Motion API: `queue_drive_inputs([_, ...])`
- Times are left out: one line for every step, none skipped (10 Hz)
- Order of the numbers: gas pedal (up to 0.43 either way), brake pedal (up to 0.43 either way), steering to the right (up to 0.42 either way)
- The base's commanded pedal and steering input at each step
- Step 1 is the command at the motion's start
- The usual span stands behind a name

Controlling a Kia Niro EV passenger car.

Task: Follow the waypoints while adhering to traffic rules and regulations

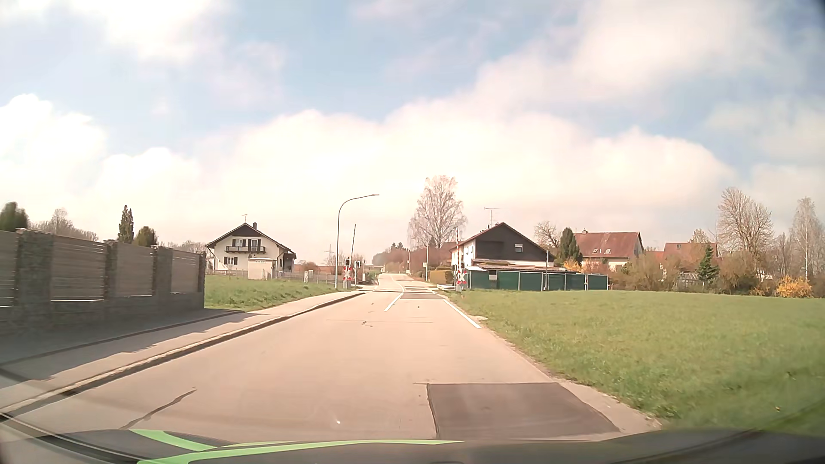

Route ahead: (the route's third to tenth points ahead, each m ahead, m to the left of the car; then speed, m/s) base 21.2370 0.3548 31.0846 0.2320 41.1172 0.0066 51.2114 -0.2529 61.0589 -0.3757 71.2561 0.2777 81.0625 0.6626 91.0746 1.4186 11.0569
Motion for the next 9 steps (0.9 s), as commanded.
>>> queue_drive_inputs([0.189, 0.000, 0.011])
queue_drive_inputs([0.189, 0.000, 0.011])
queue_drive_inputs([0.189, 0.000, 0.010])
queue_drive_inputs([0.189, 0.000, 0.008])
queue_drive_inputs([0.189, 0.000, 0.004])
queue_drive_inputs([0.189, 0.000, 0.001])
queue_drive_inputs([0.189, 0.000, 0.001])
queue_drive_inputs([0.189, 0.000, 0.001])
queue_drive_inputs([0.189, 0.000, 0.001])
